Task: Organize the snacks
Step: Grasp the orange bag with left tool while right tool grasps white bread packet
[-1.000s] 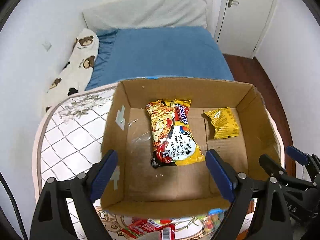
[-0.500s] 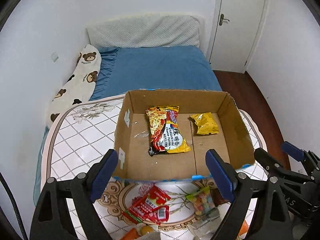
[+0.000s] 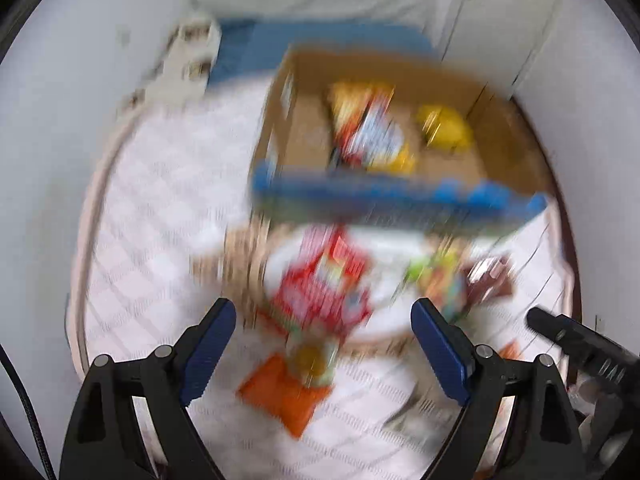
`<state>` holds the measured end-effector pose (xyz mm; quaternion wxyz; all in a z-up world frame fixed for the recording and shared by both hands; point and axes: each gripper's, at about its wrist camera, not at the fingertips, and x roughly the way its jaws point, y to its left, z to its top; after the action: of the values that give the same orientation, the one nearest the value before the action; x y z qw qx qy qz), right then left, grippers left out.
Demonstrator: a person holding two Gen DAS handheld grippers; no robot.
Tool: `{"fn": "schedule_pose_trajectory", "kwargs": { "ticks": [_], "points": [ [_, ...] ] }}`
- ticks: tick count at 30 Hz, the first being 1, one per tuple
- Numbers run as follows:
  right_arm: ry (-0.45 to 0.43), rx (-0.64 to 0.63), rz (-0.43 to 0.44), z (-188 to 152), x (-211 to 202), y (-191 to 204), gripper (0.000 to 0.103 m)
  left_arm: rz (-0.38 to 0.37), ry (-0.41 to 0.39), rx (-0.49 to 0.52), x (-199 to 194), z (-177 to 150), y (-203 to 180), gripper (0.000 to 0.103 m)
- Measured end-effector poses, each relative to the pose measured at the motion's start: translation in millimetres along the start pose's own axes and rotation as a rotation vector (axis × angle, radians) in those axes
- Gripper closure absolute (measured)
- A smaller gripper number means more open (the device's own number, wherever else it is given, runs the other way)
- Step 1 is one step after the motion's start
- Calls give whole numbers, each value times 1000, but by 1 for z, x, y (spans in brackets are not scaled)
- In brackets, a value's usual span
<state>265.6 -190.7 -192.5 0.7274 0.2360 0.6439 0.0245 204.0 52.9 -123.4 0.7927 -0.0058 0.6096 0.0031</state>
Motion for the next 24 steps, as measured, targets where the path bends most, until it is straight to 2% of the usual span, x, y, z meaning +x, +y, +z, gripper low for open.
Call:
{"fn": "schedule_pose_trajectory", "kwargs": {
  "ticks": [4, 7, 10, 14, 16, 18, 20, 24],
  "points": [
    [134, 125, 38, -19, 53, -28, 16, -4, 184, -131, 50, -43, 37, 13],
    [204, 180, 49, -23, 84, -38, 16, 25, 249, -167, 70, -64, 52, 13],
    [253, 224, 47, -20, 111, -43, 16, -57, 386, -305, 98, -85, 69, 13],
    [307, 259, 32, -17, 137, -44, 16, -139, 452, -483, 126, -93, 80, 13],
    [326, 278, 13, -16, 147, -45, 17, -152, 447, -540, 140, -92, 81, 14],
    [325, 291, -11, -15, 152, -44, 17, -123, 421, -543, 147, -90, 81, 28],
    [319, 288, -41, -15, 152, -41, 27, -103, 399, -505, 149, -87, 77, 40],
    [307, 196, -86, -18, 151, -27, 31, -32, 355, -312, 141, -81, 62, 51]
  ]
}}
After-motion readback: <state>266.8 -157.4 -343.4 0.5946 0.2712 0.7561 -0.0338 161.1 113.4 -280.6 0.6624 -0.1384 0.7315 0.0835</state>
